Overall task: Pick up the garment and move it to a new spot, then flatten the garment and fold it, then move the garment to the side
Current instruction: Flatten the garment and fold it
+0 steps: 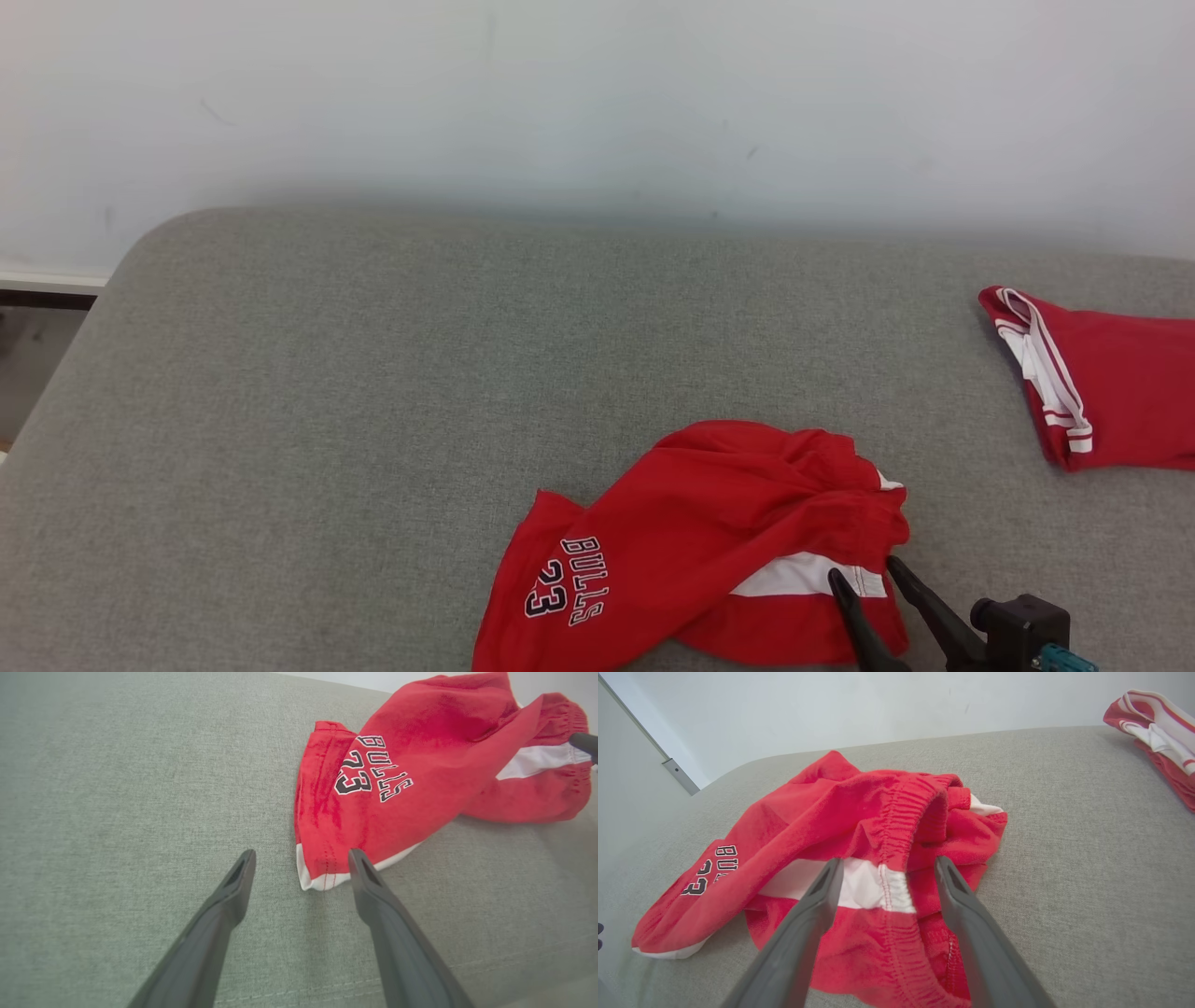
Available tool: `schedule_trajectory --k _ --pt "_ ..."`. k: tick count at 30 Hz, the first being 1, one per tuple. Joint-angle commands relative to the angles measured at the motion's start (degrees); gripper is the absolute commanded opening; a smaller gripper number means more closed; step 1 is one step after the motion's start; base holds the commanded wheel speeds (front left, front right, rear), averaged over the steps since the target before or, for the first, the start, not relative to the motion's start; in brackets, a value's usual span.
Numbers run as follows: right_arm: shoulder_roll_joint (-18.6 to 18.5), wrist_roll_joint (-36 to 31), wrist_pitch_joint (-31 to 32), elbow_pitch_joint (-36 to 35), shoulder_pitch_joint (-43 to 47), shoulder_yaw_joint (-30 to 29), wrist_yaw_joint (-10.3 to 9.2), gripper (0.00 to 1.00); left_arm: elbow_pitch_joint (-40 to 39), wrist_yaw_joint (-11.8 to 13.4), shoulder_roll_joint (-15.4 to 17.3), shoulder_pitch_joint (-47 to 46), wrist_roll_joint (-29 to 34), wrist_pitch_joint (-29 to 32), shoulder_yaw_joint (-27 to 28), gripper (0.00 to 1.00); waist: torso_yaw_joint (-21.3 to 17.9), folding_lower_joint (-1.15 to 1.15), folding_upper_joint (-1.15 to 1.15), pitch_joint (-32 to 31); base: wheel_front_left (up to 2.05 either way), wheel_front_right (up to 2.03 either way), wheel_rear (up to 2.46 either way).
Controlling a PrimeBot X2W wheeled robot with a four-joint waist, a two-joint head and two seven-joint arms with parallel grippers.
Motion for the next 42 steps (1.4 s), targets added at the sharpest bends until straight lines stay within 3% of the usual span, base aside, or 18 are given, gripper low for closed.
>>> schedule_trajectory --k 1,18,19,20,21,22,29,37,42 --pt "0.2 -0.6 0.2 -0.1 -0.2 -0.1 0.03 1.00 0.7 0.1 0.1 -1.4 -0.4 -0.2 -0.6 1.00 -0.1 0.00 0.00 0.3 0.00 0.00 0.00" --pt "1.6 -2.6 1.2 1.7 -3.4 1.4 0.03 1.00 11.0 0.1 0.7 -8.1 -5.8 -0.2 -6.5 1.00 -1.5 0.00 0.00 2.3 0.00 0.00 0.00" --pt "2.0 -2.4 1.6 2.3 -3.8 1.3 0.03 0.88 12.4 0.1 0.4 -8.3 -6.7 -0.2 -7.1 0.71 -1.5 0.00 0.00 2.3 0.00 0.00 0.00" --pt "2.2 -2.6 1.9 2.9 -4.0 1.4 0.03 0.42 13.2 0.1 0.3 -9.0 -7.0 -0.2 -8.1 0.49 -1.5 0.00 0.00 2.4 0.00 0.00 0.00" --pt "2.3 -2.9 1.9 3.3 -4.2 1.4 0.03 0.25 14.0 0.1 0.1 -9.9 -7.7 -0.1 -8.9 0.30 -1.3 0.00 0.00 2.4 0.00 0.00 0.00" --pt "2.6 -2.8 1.7 3.7 -4.6 1.6 0.03 0.00 14.6 0.1 0.0 -10.4 -8.3 -0.1 -9.9 0.00 -1.2 0.00 0.00 2.4 0.00 0.00 0.00" --pt "1.8 -0.6 0.7 2.7 -2.4 2.9 0.03 0.00 12.3 0.1 1.5 -9.5 -11.2 -0.2 -11.9 0.00 -0.4 0.00 0.00 1.2 0.00 0.00 0.00" --pt "-4.0 6.7 5.1 -10.5 6.6 2.5 0.03 0.00 -0.7 0.1 4.3 -0.7 -9.5 -0.2 -6.4 0.00 -0.8 0.00 0.00 0.7 0.00 0.00 0.00" --pt "-5.6 9.3 8.1 -18.2 7.3 1.7 0.03 0.00 -6.5 0.1 6.5 -2.4 -9.4 -0.2 -5.0 0.00 -1.2 0.00 0.00 1.5 0.00 0.00 0.00"
